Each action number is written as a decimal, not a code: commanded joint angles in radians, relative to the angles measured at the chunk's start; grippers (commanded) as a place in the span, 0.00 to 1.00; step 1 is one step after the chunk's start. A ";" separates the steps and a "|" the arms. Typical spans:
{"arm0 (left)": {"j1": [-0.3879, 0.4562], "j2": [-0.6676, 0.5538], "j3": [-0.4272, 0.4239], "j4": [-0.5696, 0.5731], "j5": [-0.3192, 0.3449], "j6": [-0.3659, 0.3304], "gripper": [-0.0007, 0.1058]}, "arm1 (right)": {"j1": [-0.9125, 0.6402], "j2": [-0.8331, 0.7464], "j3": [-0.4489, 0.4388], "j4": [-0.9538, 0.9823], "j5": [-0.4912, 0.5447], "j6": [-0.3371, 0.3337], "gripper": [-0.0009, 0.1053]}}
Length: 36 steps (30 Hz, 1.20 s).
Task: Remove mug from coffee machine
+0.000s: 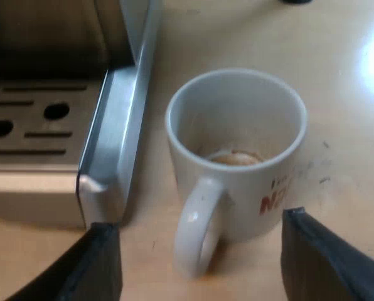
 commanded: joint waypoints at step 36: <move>-0.005 -0.294 -0.187 0.580 -0.136 -0.027 0.82 | 0.003 -0.514 -0.237 0.528 -0.115 -0.071 0.55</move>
